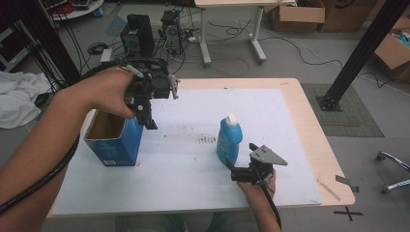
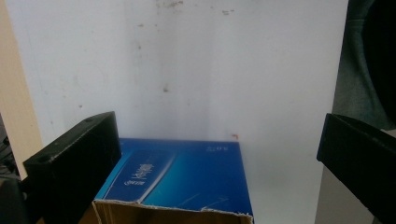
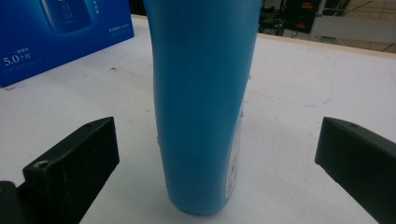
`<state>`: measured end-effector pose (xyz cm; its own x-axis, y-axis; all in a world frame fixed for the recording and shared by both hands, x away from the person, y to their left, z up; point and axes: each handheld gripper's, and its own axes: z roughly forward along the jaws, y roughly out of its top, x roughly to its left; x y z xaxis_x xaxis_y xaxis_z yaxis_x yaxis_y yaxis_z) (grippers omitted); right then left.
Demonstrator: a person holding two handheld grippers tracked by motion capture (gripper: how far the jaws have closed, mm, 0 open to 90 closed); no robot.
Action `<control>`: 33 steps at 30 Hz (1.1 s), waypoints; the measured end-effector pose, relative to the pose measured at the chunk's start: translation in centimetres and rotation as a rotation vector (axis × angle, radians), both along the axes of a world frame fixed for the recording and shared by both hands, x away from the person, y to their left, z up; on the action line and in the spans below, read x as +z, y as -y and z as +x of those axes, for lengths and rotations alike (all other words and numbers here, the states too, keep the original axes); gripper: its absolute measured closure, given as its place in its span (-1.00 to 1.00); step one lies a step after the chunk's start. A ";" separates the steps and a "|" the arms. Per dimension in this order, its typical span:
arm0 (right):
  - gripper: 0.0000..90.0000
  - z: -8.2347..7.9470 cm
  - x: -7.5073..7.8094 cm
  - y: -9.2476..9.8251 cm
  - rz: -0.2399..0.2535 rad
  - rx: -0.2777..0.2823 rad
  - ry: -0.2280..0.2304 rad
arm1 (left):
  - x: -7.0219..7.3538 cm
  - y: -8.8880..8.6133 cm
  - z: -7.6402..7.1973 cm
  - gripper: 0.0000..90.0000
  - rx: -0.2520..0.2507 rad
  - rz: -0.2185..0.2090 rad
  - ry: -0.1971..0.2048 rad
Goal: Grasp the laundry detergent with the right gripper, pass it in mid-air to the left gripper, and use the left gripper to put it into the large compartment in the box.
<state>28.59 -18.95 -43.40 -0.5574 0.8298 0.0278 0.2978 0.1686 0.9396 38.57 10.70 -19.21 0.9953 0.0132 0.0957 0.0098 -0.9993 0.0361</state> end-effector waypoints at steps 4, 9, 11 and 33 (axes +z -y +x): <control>-1.00 0.6 -0.3 -0.8 -0.001 0.004 -0.006 | -0.1 0.0 -0.1 -1.00 0.001 0.000 -0.003; -1.00 1.5 -0.5 -1.8 0.006 0.005 -0.006 | -0.2 -0.1 -0.2 -1.00 0.004 -0.001 -0.004; -1.00 1.9 -0.5 -2.2 0.006 0.001 -0.005 | -0.2 -0.2 -0.2 -1.00 0.006 -0.003 -0.004; -0.80 3.4 -0.8 -3.7 -0.021 -0.060 0.005 | -0.3 -0.6 -0.3 -1.00 0.014 -0.012 -0.002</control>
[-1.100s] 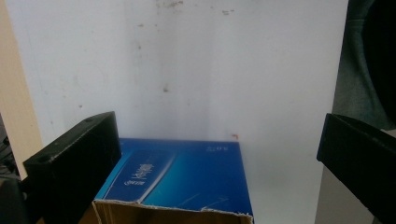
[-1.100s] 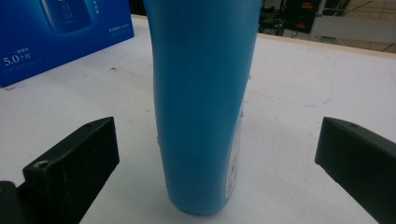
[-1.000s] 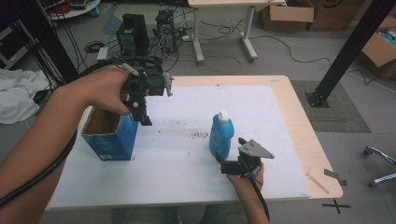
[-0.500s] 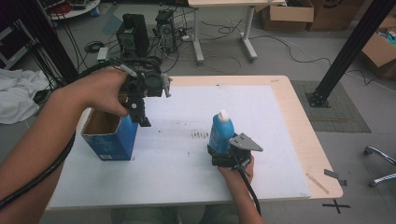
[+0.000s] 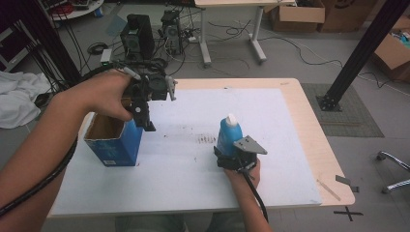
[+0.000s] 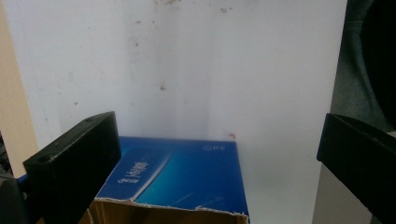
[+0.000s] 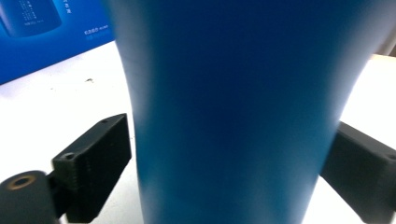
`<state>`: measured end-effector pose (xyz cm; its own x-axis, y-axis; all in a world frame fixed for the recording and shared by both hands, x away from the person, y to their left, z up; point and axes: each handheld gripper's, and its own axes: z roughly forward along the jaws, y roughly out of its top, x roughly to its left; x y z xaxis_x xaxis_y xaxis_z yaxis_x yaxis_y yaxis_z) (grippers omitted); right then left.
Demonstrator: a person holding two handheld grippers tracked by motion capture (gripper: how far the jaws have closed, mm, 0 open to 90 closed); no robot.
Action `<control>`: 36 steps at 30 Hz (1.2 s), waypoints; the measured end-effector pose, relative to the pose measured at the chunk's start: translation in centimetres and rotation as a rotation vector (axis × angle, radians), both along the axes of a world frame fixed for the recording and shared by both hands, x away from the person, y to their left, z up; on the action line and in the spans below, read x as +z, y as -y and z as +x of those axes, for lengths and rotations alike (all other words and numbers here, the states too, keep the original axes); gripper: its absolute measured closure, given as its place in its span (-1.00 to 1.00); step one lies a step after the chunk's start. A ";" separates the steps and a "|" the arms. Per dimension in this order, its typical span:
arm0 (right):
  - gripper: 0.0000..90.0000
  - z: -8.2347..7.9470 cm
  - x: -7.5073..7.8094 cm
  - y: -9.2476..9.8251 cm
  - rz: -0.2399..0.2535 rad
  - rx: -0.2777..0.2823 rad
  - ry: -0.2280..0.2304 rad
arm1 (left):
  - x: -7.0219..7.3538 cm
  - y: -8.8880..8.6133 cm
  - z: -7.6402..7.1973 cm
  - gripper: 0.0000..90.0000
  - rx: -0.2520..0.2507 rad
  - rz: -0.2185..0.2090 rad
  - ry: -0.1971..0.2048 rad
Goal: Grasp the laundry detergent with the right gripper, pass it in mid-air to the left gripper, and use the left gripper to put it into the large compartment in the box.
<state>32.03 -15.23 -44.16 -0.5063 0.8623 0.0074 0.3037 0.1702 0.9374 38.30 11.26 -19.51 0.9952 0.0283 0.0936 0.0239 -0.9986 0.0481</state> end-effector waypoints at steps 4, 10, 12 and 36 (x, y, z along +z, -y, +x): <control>-0.73 0.0 0.0 0.0 -0.004 -0.003 0.001 | -0.1 0.1 0.0 -1.00 -0.001 0.004 -0.002; -0.66 -0.1 0.0 0.1 -0.005 -0.016 0.006 | -0.3 0.1 0.1 -1.00 0.000 -0.005 -0.007; -0.65 -0.1 0.0 0.1 -0.003 -0.018 0.006 | -0.3 0.1 0.1 -1.00 0.000 -0.002 -0.009; -0.31 -0.3 0.1 0.0 0.000 0.011 0.025 | -1.0 0.5 0.1 -1.00 0.000 0.008 -0.018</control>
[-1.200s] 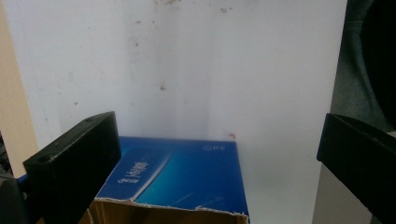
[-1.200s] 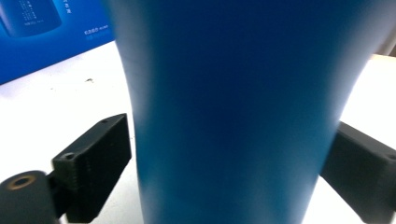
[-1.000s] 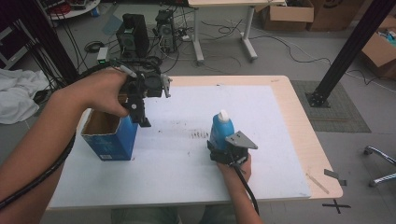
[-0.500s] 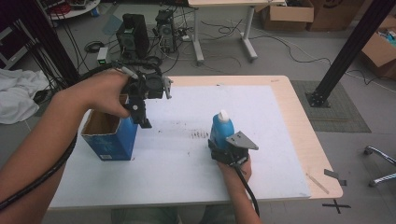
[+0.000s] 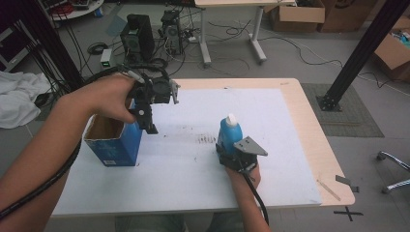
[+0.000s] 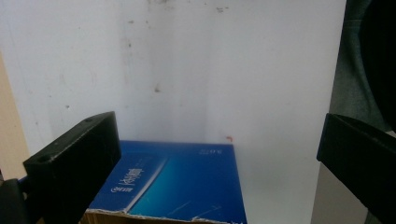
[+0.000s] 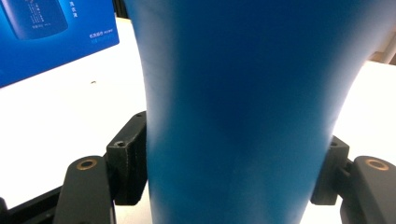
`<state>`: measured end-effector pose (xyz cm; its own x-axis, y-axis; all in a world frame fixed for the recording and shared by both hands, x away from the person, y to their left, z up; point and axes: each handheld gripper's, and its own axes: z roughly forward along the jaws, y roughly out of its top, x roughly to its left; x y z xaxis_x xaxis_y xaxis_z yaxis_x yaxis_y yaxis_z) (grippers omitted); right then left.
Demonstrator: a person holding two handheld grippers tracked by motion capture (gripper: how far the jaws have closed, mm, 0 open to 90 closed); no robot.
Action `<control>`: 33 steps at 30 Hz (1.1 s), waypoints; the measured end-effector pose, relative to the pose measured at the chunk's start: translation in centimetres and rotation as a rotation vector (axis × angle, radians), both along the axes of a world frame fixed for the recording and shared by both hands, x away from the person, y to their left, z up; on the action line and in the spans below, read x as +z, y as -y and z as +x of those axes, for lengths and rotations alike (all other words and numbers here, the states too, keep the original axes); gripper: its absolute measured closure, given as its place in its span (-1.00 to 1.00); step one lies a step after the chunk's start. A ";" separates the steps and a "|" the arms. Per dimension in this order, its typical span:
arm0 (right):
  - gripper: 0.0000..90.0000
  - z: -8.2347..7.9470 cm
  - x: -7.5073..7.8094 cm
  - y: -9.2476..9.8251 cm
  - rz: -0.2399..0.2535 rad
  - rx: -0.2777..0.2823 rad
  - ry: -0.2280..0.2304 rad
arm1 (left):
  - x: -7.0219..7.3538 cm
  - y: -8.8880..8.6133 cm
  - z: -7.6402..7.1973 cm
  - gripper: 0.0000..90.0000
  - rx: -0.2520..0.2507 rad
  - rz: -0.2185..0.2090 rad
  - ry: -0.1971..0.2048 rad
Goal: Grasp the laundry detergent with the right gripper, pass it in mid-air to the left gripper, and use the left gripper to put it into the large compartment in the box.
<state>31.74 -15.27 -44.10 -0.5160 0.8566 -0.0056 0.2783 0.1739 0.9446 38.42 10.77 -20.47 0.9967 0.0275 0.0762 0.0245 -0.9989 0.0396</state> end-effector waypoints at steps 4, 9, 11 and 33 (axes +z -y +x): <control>-0.29 0.1 0.0 0.0 0.003 0.008 0.002 | 0.0 0.0 0.0 -1.00 0.001 0.000 0.001; -0.22 0.0 0.0 -0.1 -0.001 0.001 0.008 | -0.1 0.0 0.0 -1.00 0.000 0.004 -0.002; -0.21 0.0 0.0 -0.1 -0.002 0.001 0.013 | -0.1 0.0 0.0 -1.00 -0.001 0.006 -0.001; 0.01 0.2 1.0 1.1 -0.020 0.078 0.004 | 0.0 -0.2 -0.1 -1.00 0.008 0.002 -0.001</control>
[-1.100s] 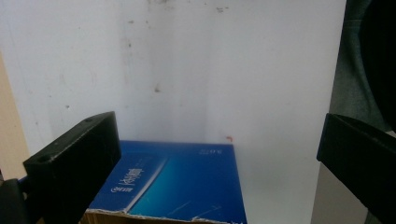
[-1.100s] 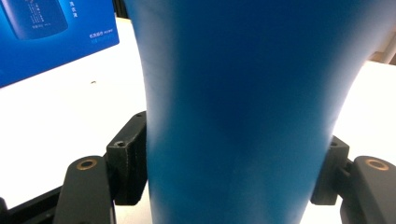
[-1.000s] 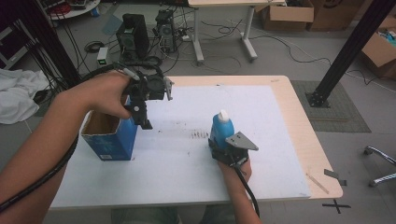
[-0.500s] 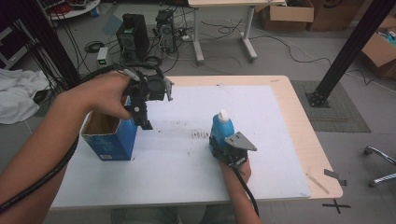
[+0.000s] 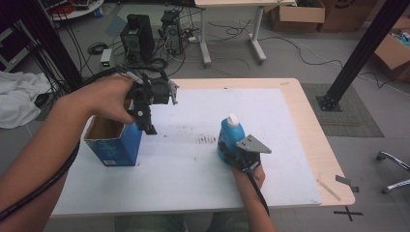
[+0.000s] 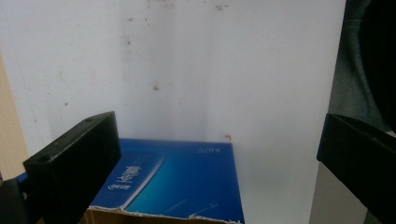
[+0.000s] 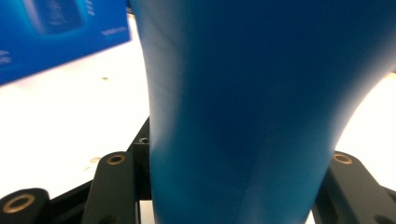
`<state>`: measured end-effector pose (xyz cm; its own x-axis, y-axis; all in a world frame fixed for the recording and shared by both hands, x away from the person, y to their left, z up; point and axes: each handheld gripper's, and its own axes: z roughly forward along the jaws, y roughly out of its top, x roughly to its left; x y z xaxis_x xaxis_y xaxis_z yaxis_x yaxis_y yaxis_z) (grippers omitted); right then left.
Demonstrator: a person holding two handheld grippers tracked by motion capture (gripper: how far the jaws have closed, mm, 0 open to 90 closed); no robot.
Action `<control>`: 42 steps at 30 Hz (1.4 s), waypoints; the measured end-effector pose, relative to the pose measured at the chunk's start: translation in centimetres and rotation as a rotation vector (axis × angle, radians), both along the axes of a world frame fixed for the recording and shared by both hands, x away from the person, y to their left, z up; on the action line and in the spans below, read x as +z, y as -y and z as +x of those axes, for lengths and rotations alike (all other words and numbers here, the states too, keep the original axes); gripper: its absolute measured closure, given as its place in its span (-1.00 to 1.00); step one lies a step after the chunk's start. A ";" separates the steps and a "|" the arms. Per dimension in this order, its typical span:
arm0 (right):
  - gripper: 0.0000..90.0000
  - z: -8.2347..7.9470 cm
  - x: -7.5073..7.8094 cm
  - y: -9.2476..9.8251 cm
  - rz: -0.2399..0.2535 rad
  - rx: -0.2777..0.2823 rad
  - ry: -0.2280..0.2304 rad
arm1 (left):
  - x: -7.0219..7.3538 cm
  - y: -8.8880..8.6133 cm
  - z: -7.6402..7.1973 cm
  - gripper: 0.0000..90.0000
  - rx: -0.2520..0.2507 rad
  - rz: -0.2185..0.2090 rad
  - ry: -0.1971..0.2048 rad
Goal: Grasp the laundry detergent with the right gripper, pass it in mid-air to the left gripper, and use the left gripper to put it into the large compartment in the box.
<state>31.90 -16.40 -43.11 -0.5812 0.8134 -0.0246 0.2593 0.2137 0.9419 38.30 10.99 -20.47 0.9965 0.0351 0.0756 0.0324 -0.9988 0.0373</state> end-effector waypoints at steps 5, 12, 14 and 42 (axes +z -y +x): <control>0.01 0.3 1.1 1.4 0.023 0.108 0.002 | 0.1 0.2 0.1 -1.00 -0.005 -0.002 0.001; 0.01 0.8 2.5 2.4 0.036 0.264 0.015 | 0.3 0.7 -0.2 -1.00 -0.015 0.001 0.002; 0.01 1.0 3.0 2.4 0.031 0.325 0.019 | 0.4 0.8 -0.3 -1.00 -0.015 -0.001 0.003; 0.00 2.8 4.7 -4.1 -0.082 0.907 -0.007 | -1.2 2.3 -2.4 -1.00 -0.072 0.026 -0.054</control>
<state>34.71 -12.33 -38.42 -0.9976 0.0396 -0.0564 -0.0356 0.4046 0.9138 35.92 8.67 -21.70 0.9990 -0.0382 0.0215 -0.0384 -0.9992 0.0119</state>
